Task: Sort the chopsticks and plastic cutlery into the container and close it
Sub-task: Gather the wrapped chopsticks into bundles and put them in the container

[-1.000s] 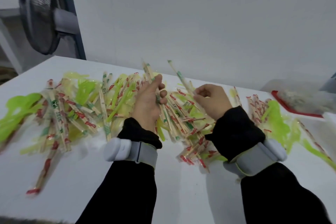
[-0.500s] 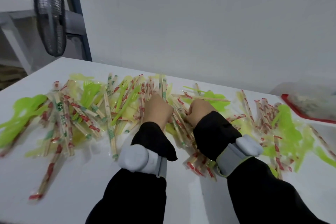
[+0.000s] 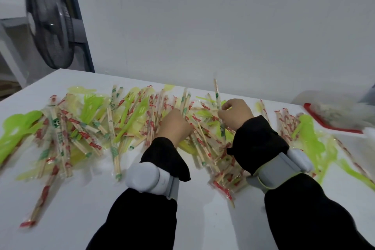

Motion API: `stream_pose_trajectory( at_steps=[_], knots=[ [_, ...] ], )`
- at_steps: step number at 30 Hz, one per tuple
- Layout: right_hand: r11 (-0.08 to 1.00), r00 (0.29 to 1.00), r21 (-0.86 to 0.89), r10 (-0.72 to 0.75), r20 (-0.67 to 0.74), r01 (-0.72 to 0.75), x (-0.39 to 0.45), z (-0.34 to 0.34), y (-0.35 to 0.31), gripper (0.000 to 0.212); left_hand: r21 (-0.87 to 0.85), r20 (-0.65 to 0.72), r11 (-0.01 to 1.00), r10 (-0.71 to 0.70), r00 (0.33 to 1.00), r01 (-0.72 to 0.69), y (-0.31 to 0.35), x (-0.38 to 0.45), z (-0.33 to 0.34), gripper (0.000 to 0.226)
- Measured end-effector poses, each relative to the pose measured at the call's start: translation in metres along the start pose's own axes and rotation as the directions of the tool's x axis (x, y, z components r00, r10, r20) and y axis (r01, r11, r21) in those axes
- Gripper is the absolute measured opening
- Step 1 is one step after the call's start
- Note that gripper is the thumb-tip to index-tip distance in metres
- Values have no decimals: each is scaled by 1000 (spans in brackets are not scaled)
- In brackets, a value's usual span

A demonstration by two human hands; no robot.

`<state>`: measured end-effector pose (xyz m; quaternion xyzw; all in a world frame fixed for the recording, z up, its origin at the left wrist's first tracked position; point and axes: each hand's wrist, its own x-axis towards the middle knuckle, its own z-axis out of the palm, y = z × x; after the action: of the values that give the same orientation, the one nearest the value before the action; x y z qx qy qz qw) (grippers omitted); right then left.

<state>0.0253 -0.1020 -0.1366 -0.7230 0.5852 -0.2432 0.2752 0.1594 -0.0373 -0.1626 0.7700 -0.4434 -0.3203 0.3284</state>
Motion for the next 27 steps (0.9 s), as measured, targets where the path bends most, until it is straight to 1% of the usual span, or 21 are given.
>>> stream_pose_trajectory(
  at_steps=[1,3,5,6,7,9,11,12,14,16,17,20,22,24,27],
  knots=[
    [997,1000,66,-28,-3,28,-1,1,-4,5,22,-16,1000,18,1000,-18,0,-2,1,42],
    [979,995,179,-94,-11,95,-3,4,-9,7,63,-44,997,53,998,-50,1,-4,6,49],
    [964,988,218,-153,-21,154,-4,7,-14,10,79,-70,995,72,995,-66,1,-2,10,51],
    [965,985,196,-175,-4,173,-5,9,-15,10,61,-70,996,68,995,-63,0,-1,10,50],
    [973,980,134,-195,39,189,-5,11,-15,10,27,-60,998,52,997,-51,-1,0,9,52],
    [972,959,-68,-208,192,225,-8,15,-12,7,-37,-29,999,16,999,-18,-2,1,5,61],
    [941,936,-235,-166,310,245,-12,19,-7,3,-75,-16,997,-7,1000,6,-3,3,1,69],
    [924,932,-294,-141,333,245,-14,21,-4,5,-90,-13,996,-12,1000,11,-4,3,-1,69],
    [910,943,-357,-95,318,212,-15,22,3,18,-100,-12,995,-19,1000,18,-5,3,-2,66],
    [917,952,-358,-67,297,176,-15,24,7,32,-54,-15,999,-12,1000,11,-6,5,-3,64],
    [915,953,-365,-59,298,171,-15,24,7,34,-23,-14,1000,-4,1000,3,-7,6,-2,62],
    [881,954,-446,-21,298,159,-16,26,4,40,91,-22,995,38,999,-36,-6,6,5,47],
    [856,956,-495,1,293,150,-16,28,2,43,163,-53,985,66,996,-56,-6,4,10,43],
    [847,955,-513,23,297,139,-16,29,3,43,180,-61,981,79,995,-67,-5,3,12,43],
    [861,954,-494,34,298,124,-16,31,8,43,169,-59,984,58,997,-47,-7,4,14,42]
  ],
)
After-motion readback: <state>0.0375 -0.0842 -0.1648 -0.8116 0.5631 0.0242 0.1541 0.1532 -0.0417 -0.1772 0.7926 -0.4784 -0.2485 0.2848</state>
